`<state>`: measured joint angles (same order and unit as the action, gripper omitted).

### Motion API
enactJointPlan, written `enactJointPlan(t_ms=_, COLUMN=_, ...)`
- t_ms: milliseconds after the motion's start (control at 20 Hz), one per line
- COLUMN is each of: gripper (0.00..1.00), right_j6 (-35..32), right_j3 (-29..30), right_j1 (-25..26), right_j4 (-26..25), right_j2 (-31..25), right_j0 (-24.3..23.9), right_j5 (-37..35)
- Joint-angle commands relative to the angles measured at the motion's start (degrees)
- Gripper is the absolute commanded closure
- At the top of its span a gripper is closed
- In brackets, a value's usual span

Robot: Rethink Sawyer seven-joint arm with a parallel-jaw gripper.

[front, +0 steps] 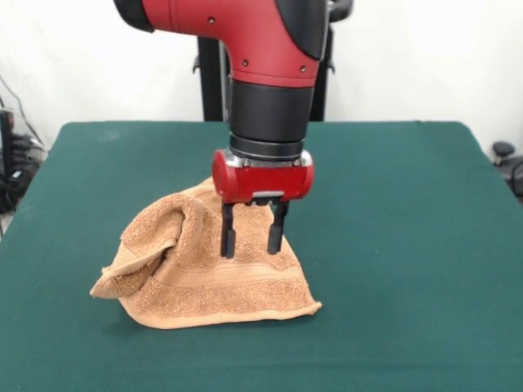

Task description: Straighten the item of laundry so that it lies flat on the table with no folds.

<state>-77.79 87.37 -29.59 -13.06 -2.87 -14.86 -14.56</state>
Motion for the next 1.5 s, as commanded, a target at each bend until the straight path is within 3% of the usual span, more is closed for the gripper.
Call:
enactJointPlan(t_ms=50, gripper=0.0, right_j6=-3.4, right_j3=1.6, right_j1=4.1, right_j4=-0.7, right_j2=-5.7, right_j0=-0.9, right_j5=-5.8)
enactJointPlan(t_ms=450, gripper=0.0, right_j6=-1.4, right_j3=-1.3, right_j1=6.8, right_j4=-1.5, right_j2=-6.5, right_j0=-2.4, right_j5=-6.8)
enactJointPlan(t_ms=1100, gripper=0.0, right_j6=1.8, right_j3=-0.1, right_j1=8.7, right_j4=-5.1, right_j2=-8.8, right_j0=-7.4, right_j5=-4.6)
enactJointPlan(t_ms=1500, gripper=0.0, right_j6=5.5, right_j3=-0.8, right_j1=6.4, right_j4=-7.0, right_j2=-10.4, right_j0=-10.4, right_j5=-10.3)
